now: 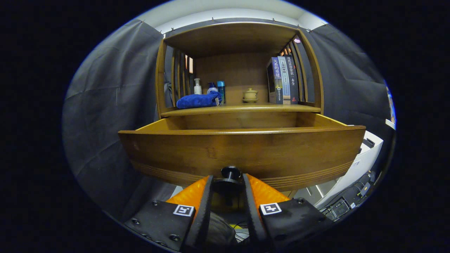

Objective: Pull open the drawer, take out the items inside it, and place them on the countertop above the cabinet.

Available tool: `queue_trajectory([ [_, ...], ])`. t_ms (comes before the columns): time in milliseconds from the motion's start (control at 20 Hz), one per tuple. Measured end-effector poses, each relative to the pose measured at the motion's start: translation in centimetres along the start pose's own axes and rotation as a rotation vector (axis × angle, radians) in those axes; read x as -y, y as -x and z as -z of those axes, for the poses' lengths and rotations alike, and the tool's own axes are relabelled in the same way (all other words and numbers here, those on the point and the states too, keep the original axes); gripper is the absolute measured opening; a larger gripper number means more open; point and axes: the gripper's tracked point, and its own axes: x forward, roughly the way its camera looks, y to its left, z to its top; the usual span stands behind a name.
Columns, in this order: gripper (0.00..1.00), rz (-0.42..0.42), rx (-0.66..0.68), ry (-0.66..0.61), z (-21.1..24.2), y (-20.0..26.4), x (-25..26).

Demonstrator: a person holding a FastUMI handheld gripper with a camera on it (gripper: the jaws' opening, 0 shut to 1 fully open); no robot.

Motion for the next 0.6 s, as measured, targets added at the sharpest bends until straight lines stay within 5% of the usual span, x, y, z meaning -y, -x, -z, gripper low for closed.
queue_trajectory([
  [100, 0.55, 0.01, 0.017, 0.007, -0.5, 0.4, 0.3],
  [500, 1.0, -0.001, 0.246, 0.022, -9.4, 2.7, 0.7],
  [600, 1.0, 0.0, 0.314, 0.024, -13.7, 3.0, 1.2],
])
